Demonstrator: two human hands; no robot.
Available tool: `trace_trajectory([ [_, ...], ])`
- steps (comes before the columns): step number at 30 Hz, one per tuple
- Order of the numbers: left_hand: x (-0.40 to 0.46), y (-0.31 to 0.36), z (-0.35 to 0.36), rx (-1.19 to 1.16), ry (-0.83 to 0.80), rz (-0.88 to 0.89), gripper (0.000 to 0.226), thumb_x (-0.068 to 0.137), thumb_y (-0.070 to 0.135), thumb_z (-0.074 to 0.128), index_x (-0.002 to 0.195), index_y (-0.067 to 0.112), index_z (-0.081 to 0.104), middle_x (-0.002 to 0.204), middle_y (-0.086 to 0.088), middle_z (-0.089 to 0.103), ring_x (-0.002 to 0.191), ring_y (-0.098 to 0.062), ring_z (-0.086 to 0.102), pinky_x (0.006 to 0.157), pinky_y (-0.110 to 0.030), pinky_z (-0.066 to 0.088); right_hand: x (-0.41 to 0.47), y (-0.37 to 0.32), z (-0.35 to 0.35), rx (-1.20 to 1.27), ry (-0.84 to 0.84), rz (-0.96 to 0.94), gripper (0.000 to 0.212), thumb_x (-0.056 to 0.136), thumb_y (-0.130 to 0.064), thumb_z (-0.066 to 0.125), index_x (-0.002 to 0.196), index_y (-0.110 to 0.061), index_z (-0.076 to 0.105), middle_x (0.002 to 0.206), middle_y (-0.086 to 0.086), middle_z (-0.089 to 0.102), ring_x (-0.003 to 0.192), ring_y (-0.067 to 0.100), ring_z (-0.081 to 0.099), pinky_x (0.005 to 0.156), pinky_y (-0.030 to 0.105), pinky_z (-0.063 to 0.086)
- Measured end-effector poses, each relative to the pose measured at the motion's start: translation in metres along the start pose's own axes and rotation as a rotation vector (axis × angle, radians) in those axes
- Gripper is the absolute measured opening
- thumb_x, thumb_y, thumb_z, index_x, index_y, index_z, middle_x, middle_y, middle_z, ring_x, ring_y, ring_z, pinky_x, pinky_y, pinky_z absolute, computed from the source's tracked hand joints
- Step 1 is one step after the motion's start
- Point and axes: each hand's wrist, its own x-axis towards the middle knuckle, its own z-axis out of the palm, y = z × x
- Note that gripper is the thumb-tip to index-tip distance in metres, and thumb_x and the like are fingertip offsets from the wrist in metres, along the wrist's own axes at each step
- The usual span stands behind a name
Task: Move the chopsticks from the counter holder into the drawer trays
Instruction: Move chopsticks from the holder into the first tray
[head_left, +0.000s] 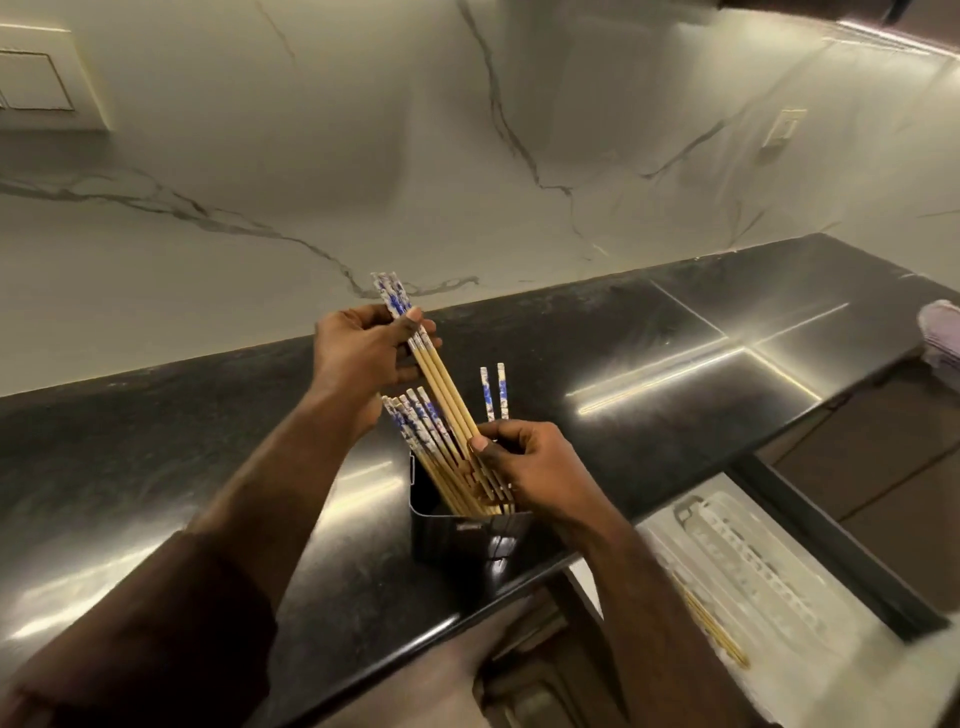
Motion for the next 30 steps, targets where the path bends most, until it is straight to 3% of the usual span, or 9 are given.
trace_trajectory([
  [5,-0.019,-0.002,0.025,-0.081,-0.041,-0.063,0.019,0.090,0.011,0.068,0.105,-0.001,0.067,0.088,-0.013,0.078,0.083,-0.026,0.077,0.061,-0.033,0.060,-0.040,0.009,-0.028,0.204,-0.053,0.108,0.023,0.097,-0.017,0.056,0.118,-0.012,0.066,0.097,0.013,0.074,0.083,0.028,0.073,0.073,0.042,0.062],
  [15,-0.100,-0.037,0.126,-0.093,-0.142,-0.094,0.019,0.091,0.013,0.067,0.107,0.003,0.067,0.093,-0.011,0.078,0.086,-0.023,0.076,0.067,-0.036,0.062,-0.127,0.053,-0.110,0.346,0.004,0.169,0.019,0.095,-0.013,0.058,0.108,-0.005,0.070,0.092,0.020,0.074,0.077,0.030,0.072,0.070,0.041,0.061],
  [24,-0.215,-0.112,0.282,-0.174,-0.252,-0.213,0.018,0.094,0.013,0.063,0.108,0.004,0.066,0.090,-0.013,0.078,0.085,-0.026,0.076,0.063,-0.039,0.061,-0.253,0.118,-0.233,0.444,0.060,0.264,0.020,0.095,-0.014,0.060,0.103,0.000,0.072,0.086,0.021,0.072,0.072,0.029,0.071,0.065,0.038,0.060],
  [30,-0.252,-0.142,0.357,-0.175,-0.335,-0.246,0.021,0.096,0.018,0.059,0.111,0.004,0.065,0.095,-0.014,0.077,0.087,-0.029,0.076,0.064,-0.039,0.061,-0.291,0.153,-0.301,0.461,0.091,0.324,0.020,0.093,-0.015,0.064,0.098,0.002,0.074,0.085,0.020,0.072,0.074,0.030,0.071,0.067,0.039,0.060],
])
